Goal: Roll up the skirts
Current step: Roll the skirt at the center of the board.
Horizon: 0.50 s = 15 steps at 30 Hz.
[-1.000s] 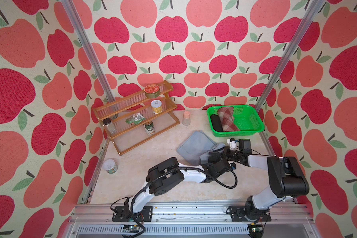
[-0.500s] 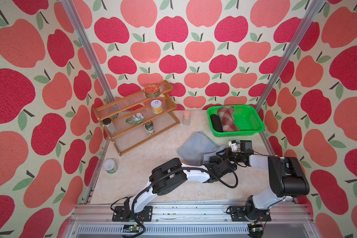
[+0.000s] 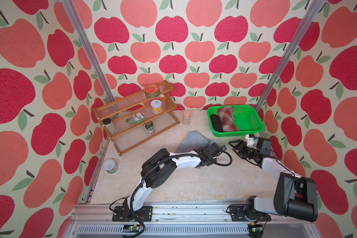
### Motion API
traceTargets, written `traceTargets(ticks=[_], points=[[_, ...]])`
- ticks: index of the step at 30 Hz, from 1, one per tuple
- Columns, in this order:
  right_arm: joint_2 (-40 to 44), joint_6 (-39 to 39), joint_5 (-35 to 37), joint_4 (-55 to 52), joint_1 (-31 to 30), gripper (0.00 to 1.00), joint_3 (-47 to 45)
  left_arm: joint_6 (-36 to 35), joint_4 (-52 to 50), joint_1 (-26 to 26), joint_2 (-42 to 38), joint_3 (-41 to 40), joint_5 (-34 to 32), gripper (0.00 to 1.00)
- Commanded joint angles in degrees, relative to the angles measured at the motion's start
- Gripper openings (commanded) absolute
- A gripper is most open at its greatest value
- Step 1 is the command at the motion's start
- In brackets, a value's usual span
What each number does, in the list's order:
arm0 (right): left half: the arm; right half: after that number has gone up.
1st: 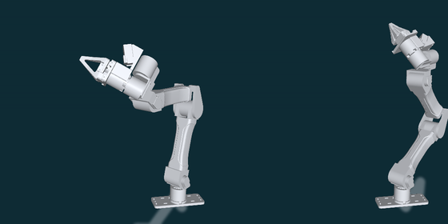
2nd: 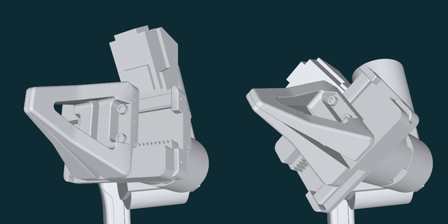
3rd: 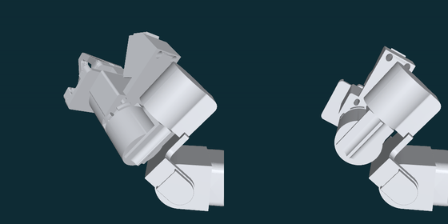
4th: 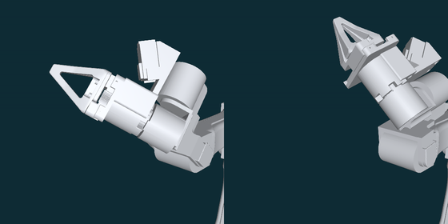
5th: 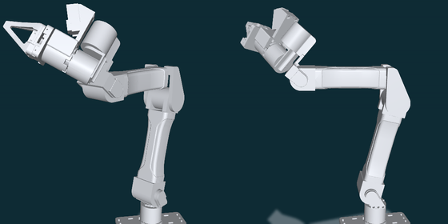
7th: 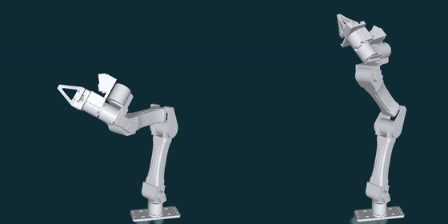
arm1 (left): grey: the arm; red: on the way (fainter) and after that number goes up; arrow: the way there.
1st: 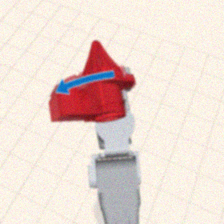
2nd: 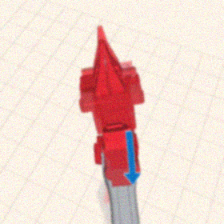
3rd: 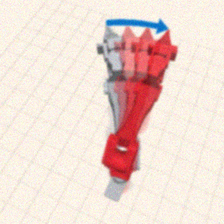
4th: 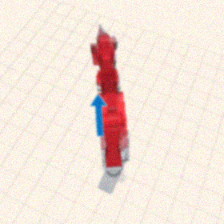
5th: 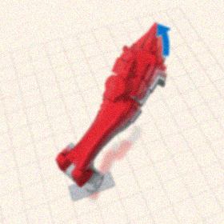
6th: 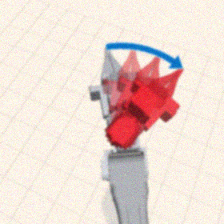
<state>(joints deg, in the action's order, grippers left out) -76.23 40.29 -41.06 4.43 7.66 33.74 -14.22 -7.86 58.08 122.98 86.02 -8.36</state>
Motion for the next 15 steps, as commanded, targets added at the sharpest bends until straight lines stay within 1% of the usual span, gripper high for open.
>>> traceTargets(ticks=[1, 3, 5, 7, 8, 11, 15], points=[[1.0, -1.4, -1.8, -0.6, 0.2, 0.73, -3.2, 8.6, -10.6, -3.7, 1.8, -4.0, 16.9, 0.00], [0.2, -0.5, -3.6, 2.1, 0.1, 0.73, -5.0, 10.9, -9.3, -5.7, 1.4, -4.9, 22.3, 0.00], [-1.0, 0.7, -5.5, 6.7, -0.5, 0.73, -7.1, 14.0, -6.7, -7.8, 0.7, -6.5, 29.2, 0.00], [-1.7, 0.7, -6.0, 8.8, -1.5, 0.74, -8.0, 17.0, -3.8, -9.8, 0.3, -8.1, 34.7, 0.00], [-2.0, 0.6, -5.9, 9.6, -2.2, 0.77, -8.2, 18.7, -2.4, -10.6, 0.3, -8.8, 37.6, 0.00], [-3.8, 0.9, -5.9, 12.3, -4.6, 0.80, -7.9, 23.0, 2.5, -12.7, 0.8, -10.8, 44.5, 0.00], [-9.0, 2.0, -6.7, 16.2, -7.3, 0.81, -6.3, 28.6, 10.0, -14.5, 1.7, -13.9, 51.0, 0.00]])
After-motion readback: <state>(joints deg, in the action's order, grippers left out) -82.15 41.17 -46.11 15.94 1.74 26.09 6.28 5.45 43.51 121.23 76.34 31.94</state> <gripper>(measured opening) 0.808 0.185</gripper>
